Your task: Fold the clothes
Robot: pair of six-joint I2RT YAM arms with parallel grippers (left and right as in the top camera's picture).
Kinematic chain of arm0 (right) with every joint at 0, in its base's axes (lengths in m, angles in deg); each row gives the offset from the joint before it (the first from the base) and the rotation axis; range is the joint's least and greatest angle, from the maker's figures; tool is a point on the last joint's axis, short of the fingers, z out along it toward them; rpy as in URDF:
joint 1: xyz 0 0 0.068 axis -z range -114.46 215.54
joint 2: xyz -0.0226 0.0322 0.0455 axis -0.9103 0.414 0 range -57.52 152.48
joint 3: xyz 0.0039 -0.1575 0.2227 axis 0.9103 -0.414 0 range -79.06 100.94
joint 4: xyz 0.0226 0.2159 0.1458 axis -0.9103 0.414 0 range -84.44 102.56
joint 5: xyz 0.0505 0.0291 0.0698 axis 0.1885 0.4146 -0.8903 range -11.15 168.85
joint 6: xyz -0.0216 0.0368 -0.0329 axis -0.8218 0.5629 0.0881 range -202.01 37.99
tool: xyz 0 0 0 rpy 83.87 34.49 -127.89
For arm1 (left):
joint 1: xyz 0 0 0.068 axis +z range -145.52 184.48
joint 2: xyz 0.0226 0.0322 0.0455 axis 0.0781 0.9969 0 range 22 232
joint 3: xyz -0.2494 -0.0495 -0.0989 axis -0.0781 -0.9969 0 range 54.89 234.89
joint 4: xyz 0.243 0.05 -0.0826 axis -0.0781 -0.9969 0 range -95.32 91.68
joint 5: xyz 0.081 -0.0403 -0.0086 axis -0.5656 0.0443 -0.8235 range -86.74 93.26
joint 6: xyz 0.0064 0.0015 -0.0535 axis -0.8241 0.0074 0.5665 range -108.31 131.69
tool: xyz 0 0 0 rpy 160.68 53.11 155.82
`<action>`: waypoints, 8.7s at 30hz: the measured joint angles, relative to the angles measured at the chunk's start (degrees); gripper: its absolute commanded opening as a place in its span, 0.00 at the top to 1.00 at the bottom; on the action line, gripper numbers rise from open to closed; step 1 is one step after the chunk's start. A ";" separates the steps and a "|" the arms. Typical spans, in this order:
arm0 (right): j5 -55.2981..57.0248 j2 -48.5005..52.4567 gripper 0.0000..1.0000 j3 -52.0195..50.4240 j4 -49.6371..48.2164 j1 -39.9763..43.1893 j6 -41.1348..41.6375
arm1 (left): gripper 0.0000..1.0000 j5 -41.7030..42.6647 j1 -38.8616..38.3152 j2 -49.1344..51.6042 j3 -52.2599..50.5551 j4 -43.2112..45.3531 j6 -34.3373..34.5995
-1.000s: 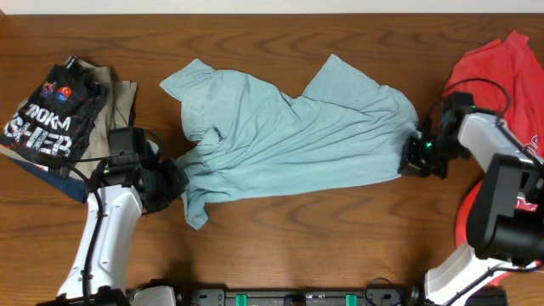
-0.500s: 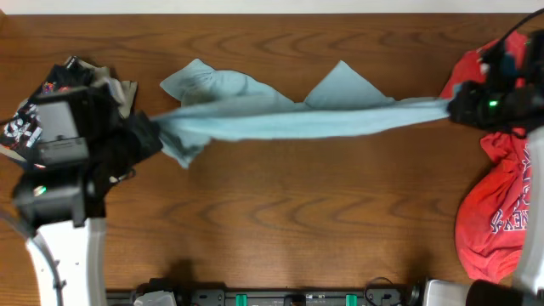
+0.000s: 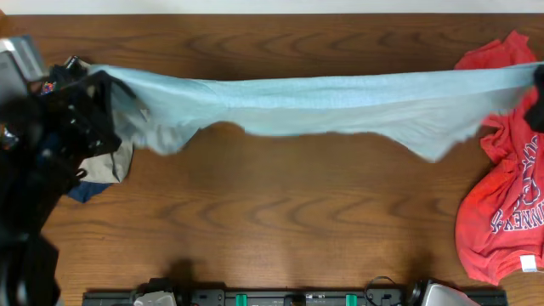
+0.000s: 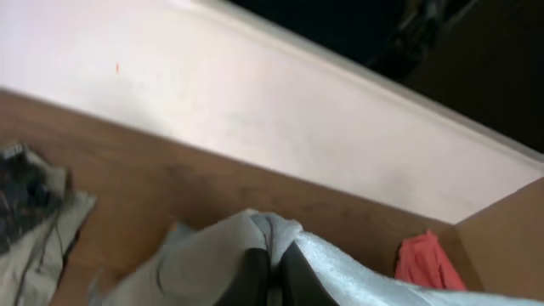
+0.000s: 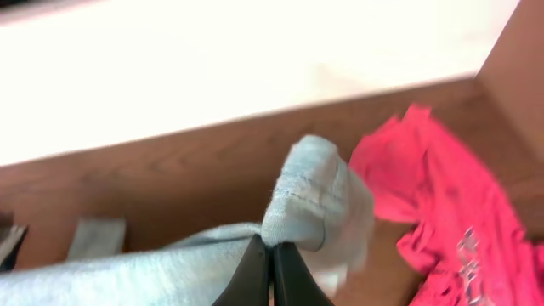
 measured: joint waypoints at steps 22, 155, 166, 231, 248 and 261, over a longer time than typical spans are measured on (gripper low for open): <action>2.32 27.36 0.99 0.98 -0.74 -4.83 -1.55 | 0.94 -0.02 -5.97 31.39 1.05 -3.30 -5.88; 22.01 29.24 0.83 -65.16 -52.50 -4.74 5.95 | 0.45 -15.80 -10.51 31.15 -53.83 27.08 5.57; 22.73 28.94 0.99 -68.76 -54.42 -4.20 6.21 | 0.78 -16.50 -10.51 31.15 -60.22 30.16 5.42; 24.22 28.02 0.95 -68.76 -46.86 -1.29 6.25 | 0.61 -10.08 -19.65 29.73 -59.45 21.66 -4.52; 24.20 28.02 0.96 -68.76 -46.90 -1.29 6.27 | 0.94 -10.03 -19.32 30.91 -55.34 22.88 -4.72; 24.20 28.02 0.91 -68.76 -47.10 -1.29 6.34 | 0.65 -13.57 -11.65 24.70 -47.71 25.38 -0.07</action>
